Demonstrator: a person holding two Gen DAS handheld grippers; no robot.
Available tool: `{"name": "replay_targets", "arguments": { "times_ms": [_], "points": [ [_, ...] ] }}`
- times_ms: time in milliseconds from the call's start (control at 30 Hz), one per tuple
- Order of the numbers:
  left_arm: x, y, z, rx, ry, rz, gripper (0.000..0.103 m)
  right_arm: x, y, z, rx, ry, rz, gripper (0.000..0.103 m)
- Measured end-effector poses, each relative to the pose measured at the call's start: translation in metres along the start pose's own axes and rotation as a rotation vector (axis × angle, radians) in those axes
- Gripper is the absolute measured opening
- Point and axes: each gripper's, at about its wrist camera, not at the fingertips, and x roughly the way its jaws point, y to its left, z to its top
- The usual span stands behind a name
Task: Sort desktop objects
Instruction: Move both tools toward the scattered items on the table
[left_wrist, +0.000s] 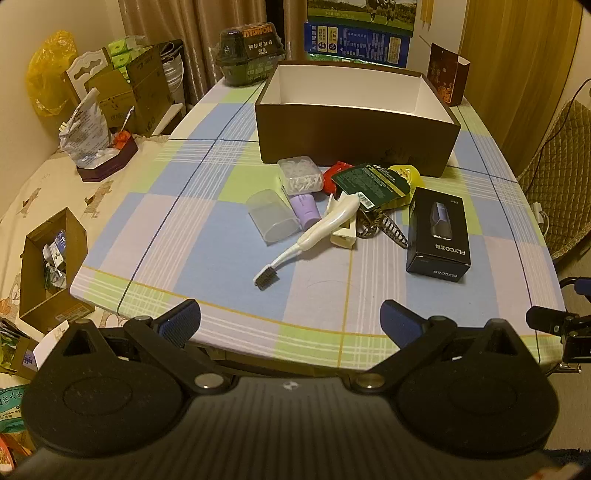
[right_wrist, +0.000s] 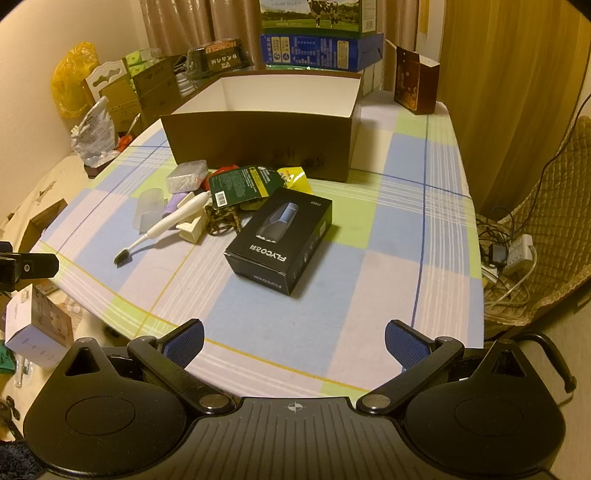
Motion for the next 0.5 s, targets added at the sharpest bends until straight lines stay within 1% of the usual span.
{"name": "replay_targets", "arguments": {
  "times_ms": [500],
  "points": [
    [0.0055, -0.0006, 0.0012, -0.008, 0.006, 0.0, 0.102, 0.0071, 0.0037, 0.007, -0.018, 0.012, 0.007, 0.101]
  ]
}}
